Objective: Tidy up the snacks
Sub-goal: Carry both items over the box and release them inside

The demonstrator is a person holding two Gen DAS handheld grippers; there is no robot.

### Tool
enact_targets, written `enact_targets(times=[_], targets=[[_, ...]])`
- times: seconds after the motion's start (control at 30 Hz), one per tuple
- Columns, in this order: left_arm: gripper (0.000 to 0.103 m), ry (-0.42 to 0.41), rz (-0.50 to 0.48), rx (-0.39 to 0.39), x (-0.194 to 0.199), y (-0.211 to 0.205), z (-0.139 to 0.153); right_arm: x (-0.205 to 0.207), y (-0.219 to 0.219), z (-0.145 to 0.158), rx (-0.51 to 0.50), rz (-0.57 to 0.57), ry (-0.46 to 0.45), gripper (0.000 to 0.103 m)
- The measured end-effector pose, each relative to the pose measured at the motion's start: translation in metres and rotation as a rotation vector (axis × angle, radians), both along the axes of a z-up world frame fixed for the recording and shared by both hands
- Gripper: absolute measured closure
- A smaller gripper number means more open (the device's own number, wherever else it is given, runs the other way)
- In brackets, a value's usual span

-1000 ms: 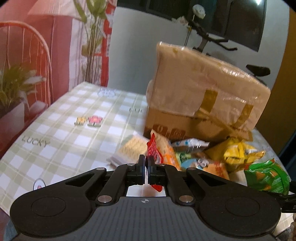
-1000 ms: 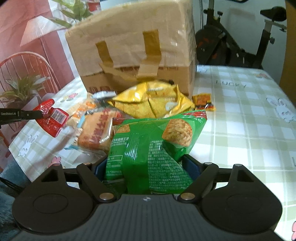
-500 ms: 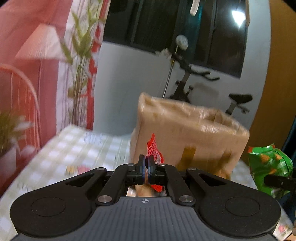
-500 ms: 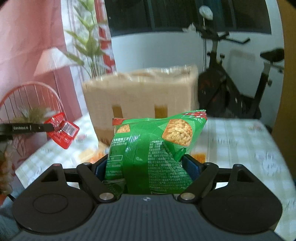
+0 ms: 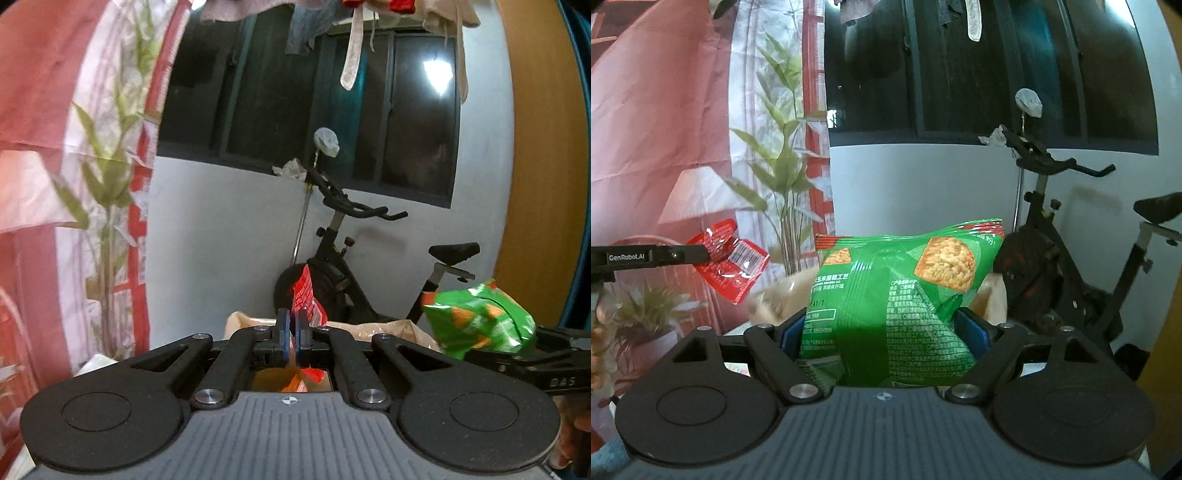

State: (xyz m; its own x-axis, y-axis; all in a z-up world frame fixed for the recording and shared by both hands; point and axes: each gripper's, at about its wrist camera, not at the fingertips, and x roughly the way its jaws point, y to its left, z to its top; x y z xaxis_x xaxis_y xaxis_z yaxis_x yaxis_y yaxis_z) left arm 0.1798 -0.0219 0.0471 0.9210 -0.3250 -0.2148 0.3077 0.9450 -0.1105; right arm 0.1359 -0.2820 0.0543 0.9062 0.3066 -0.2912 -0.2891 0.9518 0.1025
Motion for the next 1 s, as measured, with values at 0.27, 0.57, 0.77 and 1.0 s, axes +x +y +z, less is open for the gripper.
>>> enact_targets(times=[0.27, 0.57, 0.77, 1.0], targets=[[0.099, 0.094, -0.002, 0.035, 0.071, -0.029, -0.017, 0.085, 0.01, -0.002, -0.071, -0.01, 0.013, 0.02], [0.098, 0.16, -0.006, 0.105, 0.103, -0.038, -0.038, 0.135, 0.004, -0.042, -0.037, -0.029, 0.177, 0.019], [0.047, 0.166, -0.018, 0.12, 0.103, -0.036, -0.039, 0.138, 0.0, -0.05, -0.035, -0.038, 0.217, 0.016], [0.034, 0.178, -0.002, 0.106, 0.092, -0.027, -0.028, 0.126, 0.001, -0.043, -0.038, -0.055, 0.209, 0.008]])
